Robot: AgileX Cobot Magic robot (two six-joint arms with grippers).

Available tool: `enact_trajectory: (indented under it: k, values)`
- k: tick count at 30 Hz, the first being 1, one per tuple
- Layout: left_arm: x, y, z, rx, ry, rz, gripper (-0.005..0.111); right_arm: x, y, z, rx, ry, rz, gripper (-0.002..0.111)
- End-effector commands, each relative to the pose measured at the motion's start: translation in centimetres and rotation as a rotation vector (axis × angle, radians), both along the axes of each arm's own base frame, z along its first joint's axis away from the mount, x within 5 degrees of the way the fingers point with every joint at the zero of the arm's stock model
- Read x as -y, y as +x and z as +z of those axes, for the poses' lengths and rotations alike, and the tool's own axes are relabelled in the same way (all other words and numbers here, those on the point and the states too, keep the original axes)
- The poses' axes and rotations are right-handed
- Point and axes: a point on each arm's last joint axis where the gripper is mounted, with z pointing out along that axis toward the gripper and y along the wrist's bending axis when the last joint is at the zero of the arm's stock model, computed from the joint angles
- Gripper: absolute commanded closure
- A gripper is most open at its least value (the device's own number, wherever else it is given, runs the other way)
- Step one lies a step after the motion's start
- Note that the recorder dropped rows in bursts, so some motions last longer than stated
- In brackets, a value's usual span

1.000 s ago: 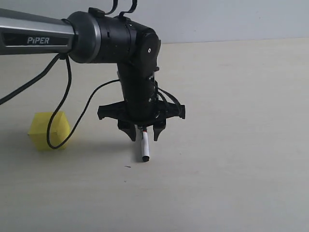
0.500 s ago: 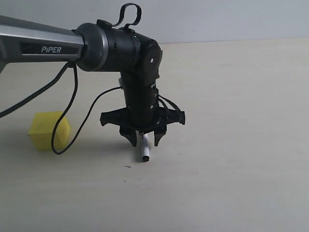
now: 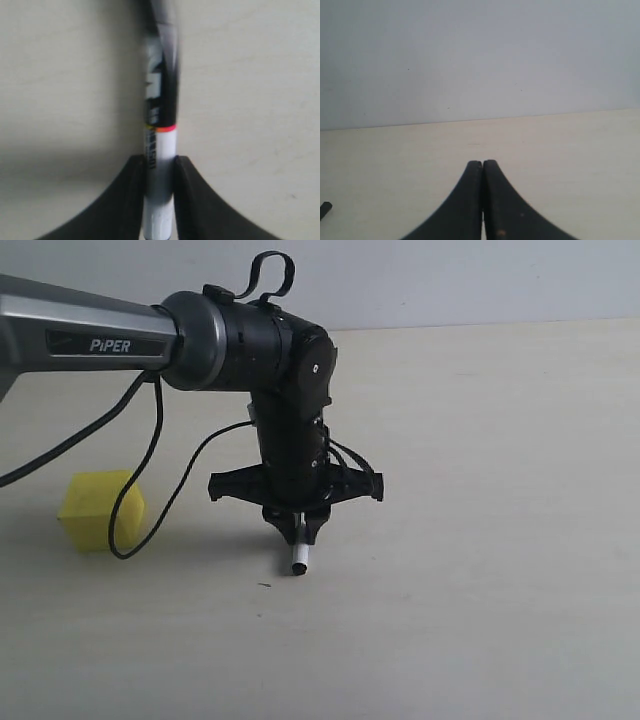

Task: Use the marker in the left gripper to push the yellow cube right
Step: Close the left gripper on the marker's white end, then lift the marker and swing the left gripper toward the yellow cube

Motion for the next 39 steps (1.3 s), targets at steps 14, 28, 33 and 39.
enact_trajectory:
  k: [14,28,33,39]
  values:
    - [-0.7,0.4,11.2,0.263,-0.034,-0.388,0.107,0.0,0.0,-0.1,0.008,-0.011,-0.005,0.108]
    - [-5.9,-0.8,20.2,0.454,0.207,-0.870,0.107,0.0,0.0,-0.1,0.008,-0.011,-0.005,0.108]
    - [-9.9,1.1,20.1,0.408,0.239,-0.972,0.107,0.0,0.0,-0.1,0.009,-0.009,-0.005,0.108]
    - [-18.0,-0.1,19.6,0.305,0.209,-1.015,0.107,0.0,0.0,-0.1,0.008,-0.011,-0.005,0.108]
